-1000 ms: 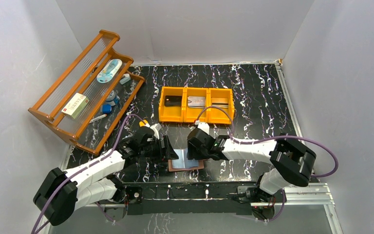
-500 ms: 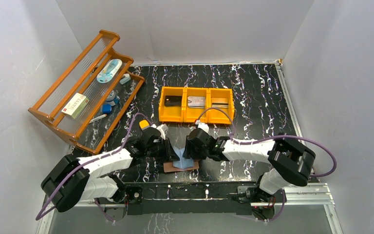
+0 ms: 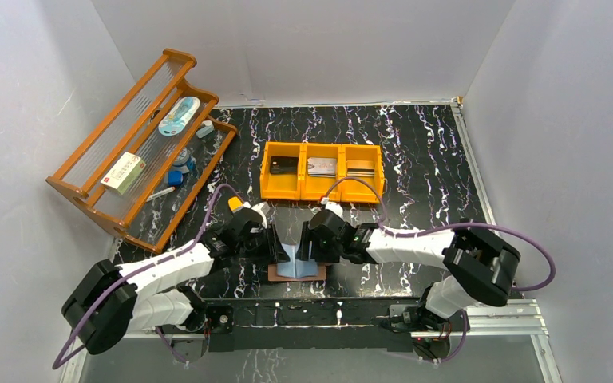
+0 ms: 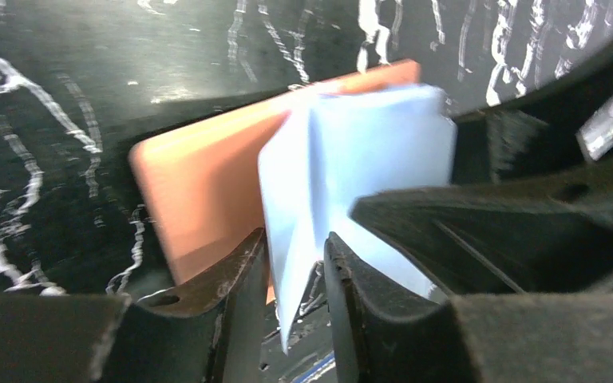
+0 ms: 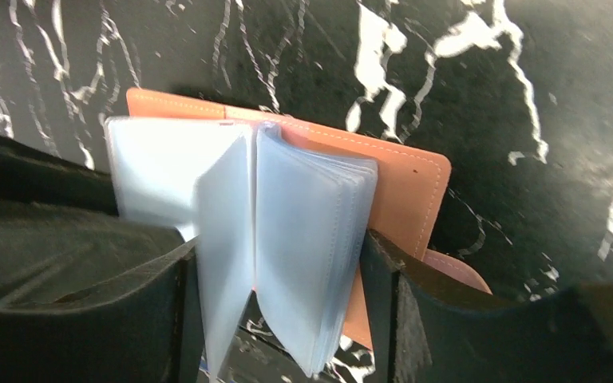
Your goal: Take the credit cards out of the card holder
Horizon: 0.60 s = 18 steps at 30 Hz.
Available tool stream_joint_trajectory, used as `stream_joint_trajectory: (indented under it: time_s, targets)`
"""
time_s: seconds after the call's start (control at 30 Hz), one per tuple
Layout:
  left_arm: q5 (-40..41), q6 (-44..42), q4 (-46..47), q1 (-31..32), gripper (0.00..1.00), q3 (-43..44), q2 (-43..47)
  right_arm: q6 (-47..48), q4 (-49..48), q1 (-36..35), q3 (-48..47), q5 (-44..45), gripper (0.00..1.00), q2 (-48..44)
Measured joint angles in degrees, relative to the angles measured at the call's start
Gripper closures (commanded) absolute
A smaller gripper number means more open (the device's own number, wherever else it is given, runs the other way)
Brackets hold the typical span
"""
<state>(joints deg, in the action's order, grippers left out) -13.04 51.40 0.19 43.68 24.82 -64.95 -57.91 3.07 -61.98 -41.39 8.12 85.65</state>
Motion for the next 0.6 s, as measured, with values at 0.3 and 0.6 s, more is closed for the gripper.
stream_joint_trajectory:
  time_s: [0.3,0.6]
  targets:
    - [8.85,-3.56,-14.69,0.00,0.32,5.09,4.24,1.22,15.76,-0.13,-2.05,6.40,0.16,-7.98]
    - [22.14,-7.58,-27.93,0.00,0.02,15.52,10.73,5.44,23.32,1.44,-4.70,20.83,0.02,-22.10]
